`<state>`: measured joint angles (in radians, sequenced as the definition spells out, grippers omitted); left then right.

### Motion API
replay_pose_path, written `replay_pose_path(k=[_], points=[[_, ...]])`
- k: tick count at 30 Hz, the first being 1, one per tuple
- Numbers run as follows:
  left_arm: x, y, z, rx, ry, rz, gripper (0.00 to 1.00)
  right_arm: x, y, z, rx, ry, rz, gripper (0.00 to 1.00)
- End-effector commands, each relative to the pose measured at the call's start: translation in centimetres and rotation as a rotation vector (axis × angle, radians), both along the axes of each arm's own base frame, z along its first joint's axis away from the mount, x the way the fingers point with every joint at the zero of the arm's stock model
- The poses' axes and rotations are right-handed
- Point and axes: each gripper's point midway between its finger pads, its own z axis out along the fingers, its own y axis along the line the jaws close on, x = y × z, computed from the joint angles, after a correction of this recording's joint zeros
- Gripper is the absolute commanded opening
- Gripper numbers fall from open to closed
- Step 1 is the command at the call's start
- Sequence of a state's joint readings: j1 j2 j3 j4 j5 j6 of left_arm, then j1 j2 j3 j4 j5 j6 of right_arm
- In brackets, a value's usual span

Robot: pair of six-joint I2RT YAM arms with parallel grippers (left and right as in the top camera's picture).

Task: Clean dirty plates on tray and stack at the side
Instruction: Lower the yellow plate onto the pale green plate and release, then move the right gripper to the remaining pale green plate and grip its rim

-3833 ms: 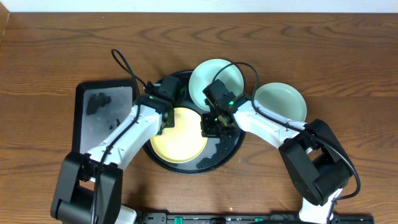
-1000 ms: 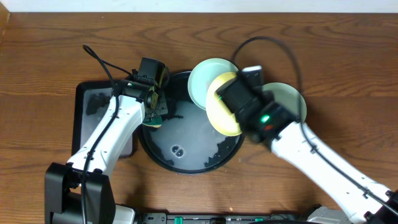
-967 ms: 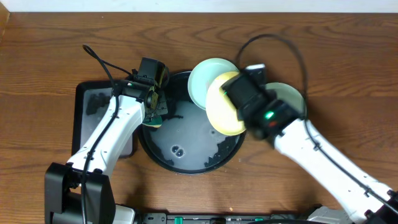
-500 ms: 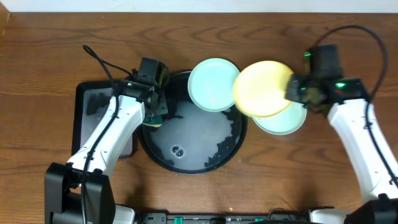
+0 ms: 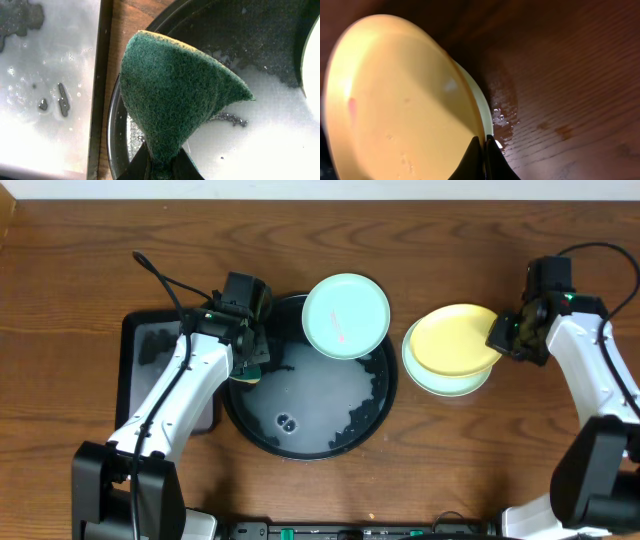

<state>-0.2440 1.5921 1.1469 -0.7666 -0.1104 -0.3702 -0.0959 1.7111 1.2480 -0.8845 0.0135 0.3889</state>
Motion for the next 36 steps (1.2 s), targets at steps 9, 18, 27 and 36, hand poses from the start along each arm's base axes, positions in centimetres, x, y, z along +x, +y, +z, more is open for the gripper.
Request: replay_pose_path(k=[9, 18, 27, 36], points=[[1.0, 0.0, 1.2, -0.011, -0.051, 0.016, 0.07, -0.5, 3.4, -0.8, 0.073, 0.039, 0.173, 0.34], [1.1, 0.0, 1.2, -0.012, -0.054, 0.016, 0.07, 3.7, 8.9, 3.9, 0.135, -0.125, 0.413, 0.50], [1.2, -0.5, 1.2, -0.042, -0.057, 0.007, 0.08, 10.4, 17.8, 5.1, 0.227, -0.274, 0.679, 0.59], [1.2, -0.5, 1.2, -0.041, -0.055, 0.007, 0.07, 12.5, 22.1, -1.4, 0.197, -0.230, 0.778, 0.52]])
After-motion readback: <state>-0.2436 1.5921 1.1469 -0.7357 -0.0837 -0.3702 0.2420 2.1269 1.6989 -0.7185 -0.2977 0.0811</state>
